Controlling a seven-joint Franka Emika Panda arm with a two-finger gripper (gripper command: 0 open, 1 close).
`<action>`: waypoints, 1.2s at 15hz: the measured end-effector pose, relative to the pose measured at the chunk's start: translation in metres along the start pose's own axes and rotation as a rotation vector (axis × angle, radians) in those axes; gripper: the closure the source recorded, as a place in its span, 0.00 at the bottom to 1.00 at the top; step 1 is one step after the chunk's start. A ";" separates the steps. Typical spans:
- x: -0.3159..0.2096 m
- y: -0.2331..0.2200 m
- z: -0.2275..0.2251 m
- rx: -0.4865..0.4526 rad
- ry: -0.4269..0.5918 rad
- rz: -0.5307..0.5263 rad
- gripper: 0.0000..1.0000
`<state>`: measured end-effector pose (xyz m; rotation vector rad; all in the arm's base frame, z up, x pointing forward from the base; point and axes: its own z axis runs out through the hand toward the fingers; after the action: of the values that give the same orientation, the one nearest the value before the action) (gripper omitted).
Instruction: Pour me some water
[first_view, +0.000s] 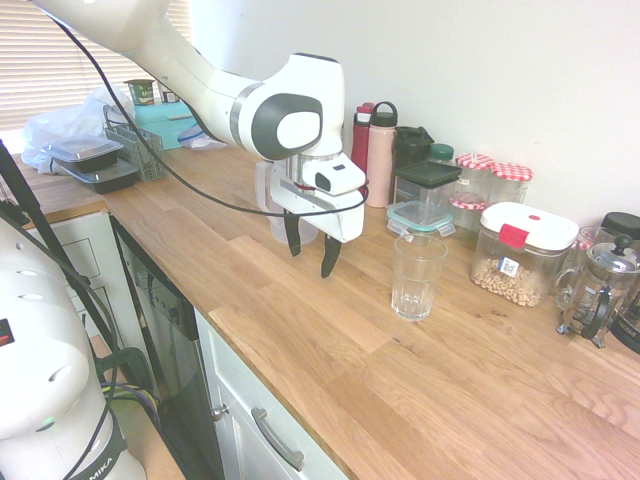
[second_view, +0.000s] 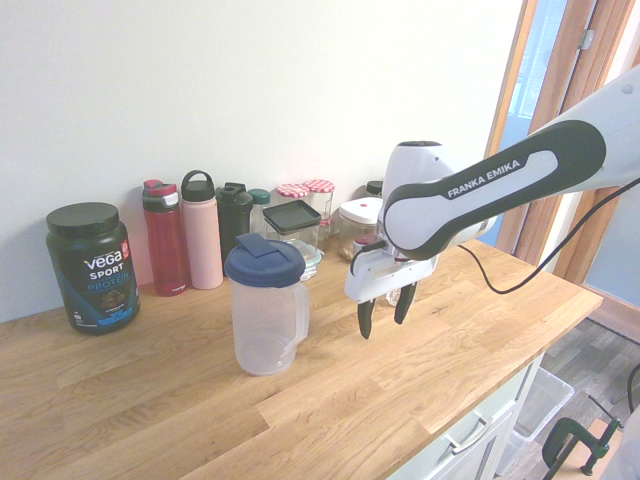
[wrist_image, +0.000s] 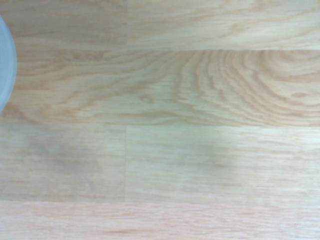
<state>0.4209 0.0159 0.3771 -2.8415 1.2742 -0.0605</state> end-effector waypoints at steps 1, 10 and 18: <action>0.000 0.000 0.000 -0.002 0.002 -0.003 0.00; -0.114 -0.012 -0.052 0.024 0.127 -0.106 0.00; -0.170 -0.076 -0.075 0.277 0.336 -0.090 0.00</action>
<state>0.3608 0.1931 0.4511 -2.7179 1.0772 -0.6853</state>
